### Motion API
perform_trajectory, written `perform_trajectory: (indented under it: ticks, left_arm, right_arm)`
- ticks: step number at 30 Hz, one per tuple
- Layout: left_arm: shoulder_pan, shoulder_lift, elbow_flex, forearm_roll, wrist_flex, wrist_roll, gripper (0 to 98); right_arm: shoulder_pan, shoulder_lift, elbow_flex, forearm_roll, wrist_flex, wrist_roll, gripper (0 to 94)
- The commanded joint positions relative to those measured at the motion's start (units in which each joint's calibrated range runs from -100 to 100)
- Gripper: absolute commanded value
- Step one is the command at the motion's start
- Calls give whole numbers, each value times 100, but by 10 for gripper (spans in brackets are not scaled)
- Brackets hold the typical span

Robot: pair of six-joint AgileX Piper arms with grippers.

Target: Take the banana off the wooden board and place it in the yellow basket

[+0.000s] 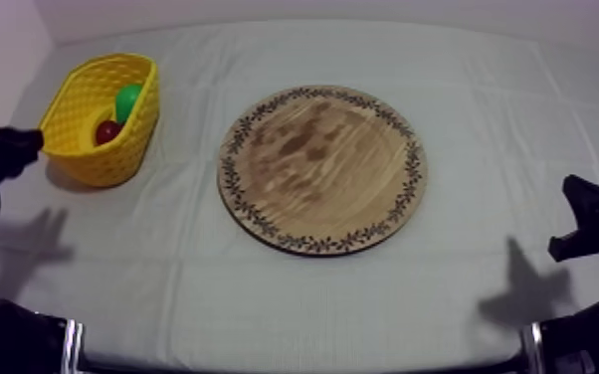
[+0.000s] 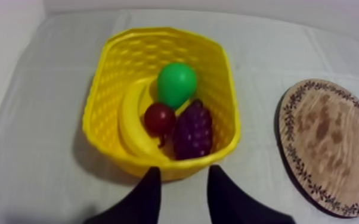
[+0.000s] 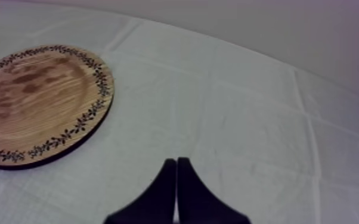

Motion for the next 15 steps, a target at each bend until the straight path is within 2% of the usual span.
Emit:
perform_trajectory:
  ticks: [1, 9, 15]
  left_arm:
    - [-19, -867, 681, -96, -48, 90, 214]
    - [-181, -2090, 1479, -415, -42, 424, 49]
    - [-258, -2911, 1937, -560, -60, 562, 6]
  right_arm:
    - [0, 0, 5, -2, -2, -2, 2]
    - [0, 0, 5, -2, -2, 0, 2]
    - [0, 0, 5, -2, -2, -2, 2]
